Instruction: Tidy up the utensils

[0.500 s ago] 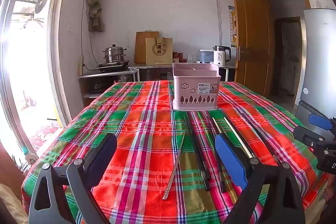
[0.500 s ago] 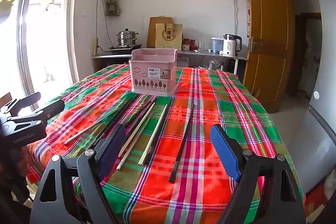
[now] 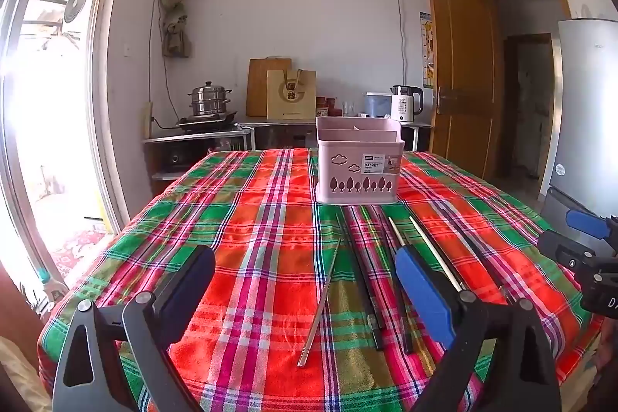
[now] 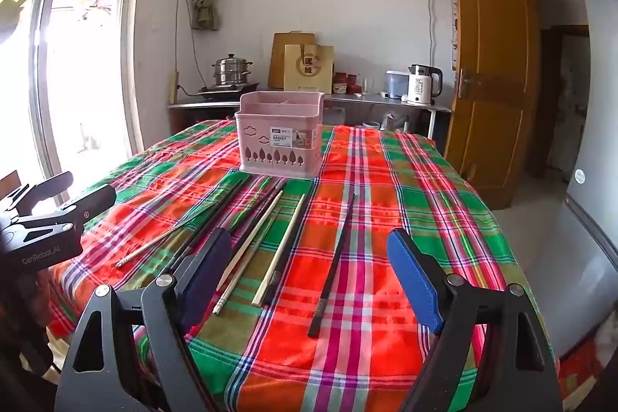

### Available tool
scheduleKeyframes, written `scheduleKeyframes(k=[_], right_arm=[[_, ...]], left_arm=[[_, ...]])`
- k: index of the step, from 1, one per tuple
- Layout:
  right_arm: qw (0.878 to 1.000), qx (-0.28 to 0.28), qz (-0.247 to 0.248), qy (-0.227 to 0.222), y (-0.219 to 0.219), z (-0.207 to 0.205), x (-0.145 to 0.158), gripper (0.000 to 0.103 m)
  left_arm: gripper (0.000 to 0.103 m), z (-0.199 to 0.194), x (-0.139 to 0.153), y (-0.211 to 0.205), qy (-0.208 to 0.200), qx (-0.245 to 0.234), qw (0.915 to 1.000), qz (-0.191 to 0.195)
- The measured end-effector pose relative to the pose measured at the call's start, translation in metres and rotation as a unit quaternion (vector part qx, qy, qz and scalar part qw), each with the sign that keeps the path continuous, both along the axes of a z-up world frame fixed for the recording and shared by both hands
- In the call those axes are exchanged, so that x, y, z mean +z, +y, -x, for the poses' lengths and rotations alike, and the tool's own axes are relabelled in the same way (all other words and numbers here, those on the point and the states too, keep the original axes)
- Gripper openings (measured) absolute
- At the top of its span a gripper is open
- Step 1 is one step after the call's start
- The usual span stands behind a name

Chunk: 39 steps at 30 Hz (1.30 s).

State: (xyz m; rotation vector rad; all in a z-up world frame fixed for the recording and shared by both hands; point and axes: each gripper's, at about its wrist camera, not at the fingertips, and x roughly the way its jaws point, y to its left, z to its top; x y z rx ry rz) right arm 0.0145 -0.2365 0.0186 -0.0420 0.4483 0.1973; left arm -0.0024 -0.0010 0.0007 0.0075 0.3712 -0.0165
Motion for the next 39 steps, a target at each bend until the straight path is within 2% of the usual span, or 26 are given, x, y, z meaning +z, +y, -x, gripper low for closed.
scheduleKeyframes(k=[39], right_arm=[[1.000,-0.002,0.001,-0.002,0.0004,0.0027,0.0035,0.083]], left_arm=[[0.095,0.0018,0.0026,-0.0061,0.005,-0.007,1.0000,0.001]])
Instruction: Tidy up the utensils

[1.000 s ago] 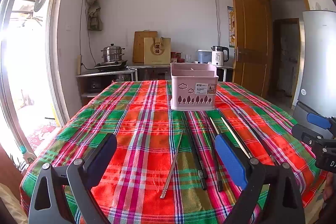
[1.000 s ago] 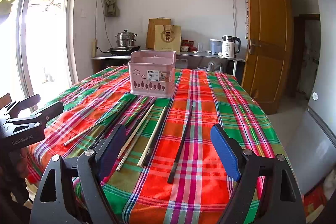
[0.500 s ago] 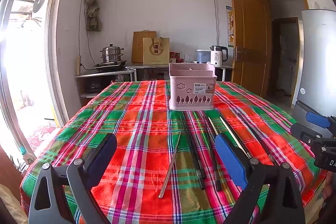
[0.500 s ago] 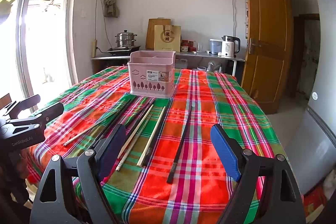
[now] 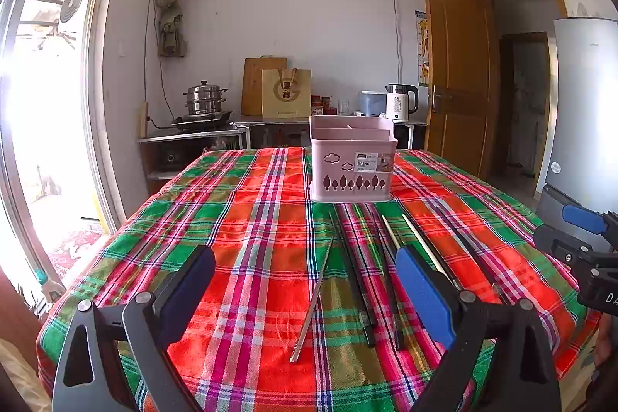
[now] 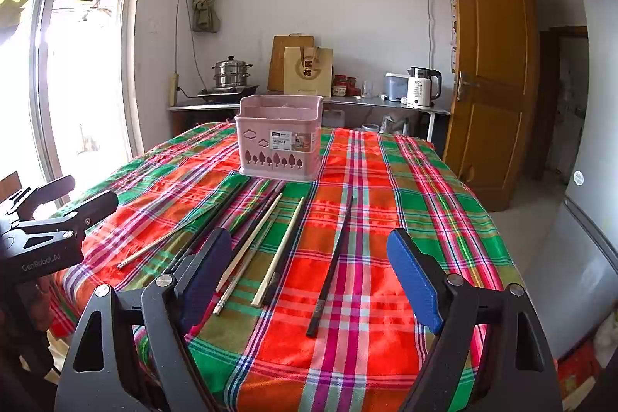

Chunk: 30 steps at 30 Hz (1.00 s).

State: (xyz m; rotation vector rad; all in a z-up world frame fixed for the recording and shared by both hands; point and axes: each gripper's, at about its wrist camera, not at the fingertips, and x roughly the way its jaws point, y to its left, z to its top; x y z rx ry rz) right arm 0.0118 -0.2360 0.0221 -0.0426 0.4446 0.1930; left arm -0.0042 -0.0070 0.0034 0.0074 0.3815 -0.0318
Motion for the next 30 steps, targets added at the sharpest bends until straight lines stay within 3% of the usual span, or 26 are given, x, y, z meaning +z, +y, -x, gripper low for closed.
scheduleKeyframes(k=[30], right_arm=[[1.000,0.000,0.000,0.000,0.0000,0.0002,-0.0002,0.083]], left_arm=[[0.095,0.0023,-0.0005,0.0015,0.001,-0.001,1.0000,0.001]])
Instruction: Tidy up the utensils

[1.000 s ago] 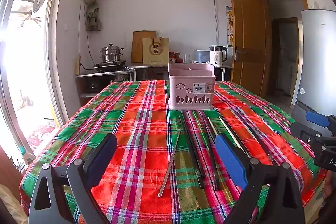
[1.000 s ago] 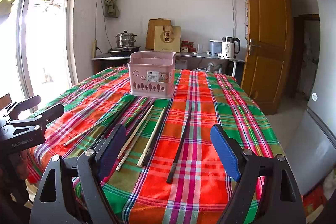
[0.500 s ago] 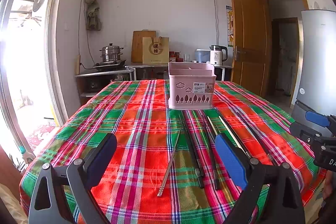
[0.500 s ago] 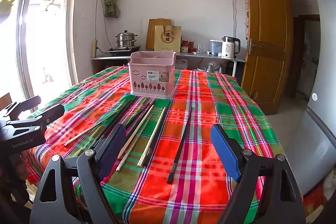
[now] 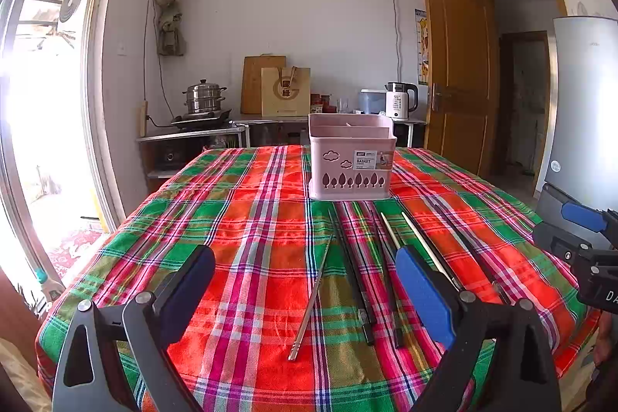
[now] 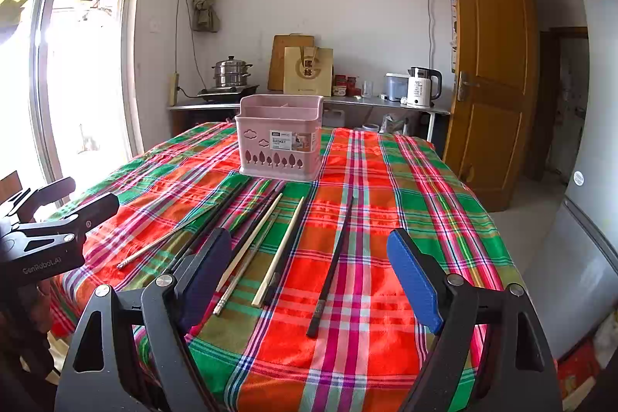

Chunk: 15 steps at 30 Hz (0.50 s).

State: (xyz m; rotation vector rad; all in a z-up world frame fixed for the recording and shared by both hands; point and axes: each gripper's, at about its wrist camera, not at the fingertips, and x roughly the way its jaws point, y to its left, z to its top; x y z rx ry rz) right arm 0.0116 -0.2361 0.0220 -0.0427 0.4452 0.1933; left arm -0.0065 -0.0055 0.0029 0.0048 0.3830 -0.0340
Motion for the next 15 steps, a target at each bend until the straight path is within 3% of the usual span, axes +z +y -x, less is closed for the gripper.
scheduleKeyframes(k=[15], right_arm=[[1.000,0.002,0.003,0.009,0.003,-0.010,-0.005,0.083]], left_arm=[[0.095,-0.013,-0.004,0.000,0.016,-0.002,0.9999,0.000]])
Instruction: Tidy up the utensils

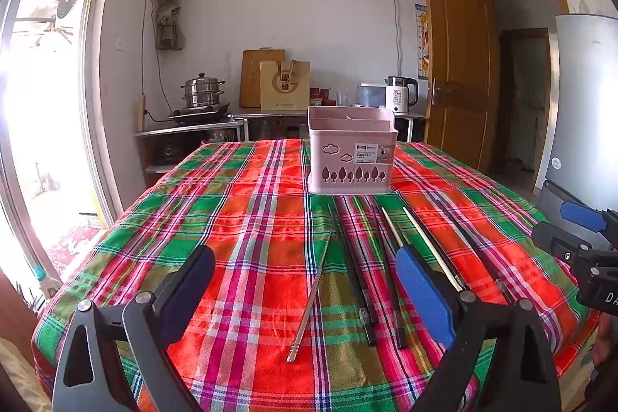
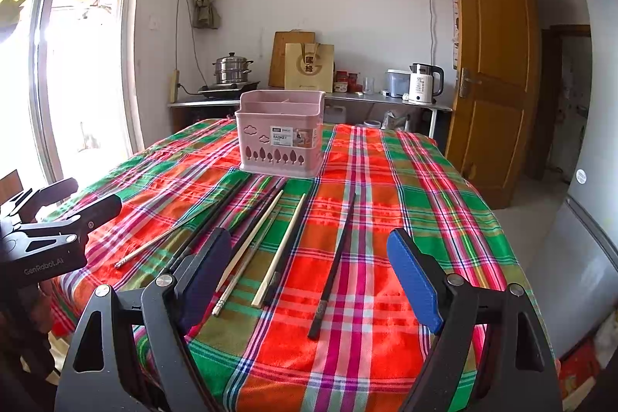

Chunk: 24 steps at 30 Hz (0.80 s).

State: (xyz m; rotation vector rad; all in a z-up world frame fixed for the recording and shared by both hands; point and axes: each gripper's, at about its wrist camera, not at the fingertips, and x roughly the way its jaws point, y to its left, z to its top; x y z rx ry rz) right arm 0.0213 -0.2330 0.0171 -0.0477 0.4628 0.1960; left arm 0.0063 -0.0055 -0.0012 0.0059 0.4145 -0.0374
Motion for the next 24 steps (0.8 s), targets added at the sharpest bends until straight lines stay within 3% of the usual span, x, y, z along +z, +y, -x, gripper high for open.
scheduleKeyframes(k=[6,13,18,20,24], right_arm=[[1.000,0.004,0.000,0.022,0.000,-0.020,-0.006,0.083],[0.998,0.009,0.005,0.061,0.003,-0.056,-0.016,0.078],[0.995,0.011,-0.004,0.096,0.002,-0.088,-0.023,0.058],[0.994,0.014,-0.006,0.109,0.003,-0.101,-0.026,0.047],[0.989,0.024,-0.017,0.143,0.005,-0.129,-0.036,0.035]], left_arm=[[0.095,-0.027,-0.007,0.003,0.035,-0.016,0.9992,0.004],[0.091,-0.076,-0.012,0.005,0.073,-0.019,0.9968,-0.024],[0.088,-0.124,-0.017,0.009,0.127,-0.048,0.9906,-0.018],[0.082,-0.144,-0.021,0.009,0.145,-0.056,0.9877,-0.017],[0.074,-0.181,-0.031,0.010,0.188,-0.067,0.9798,0.008]])
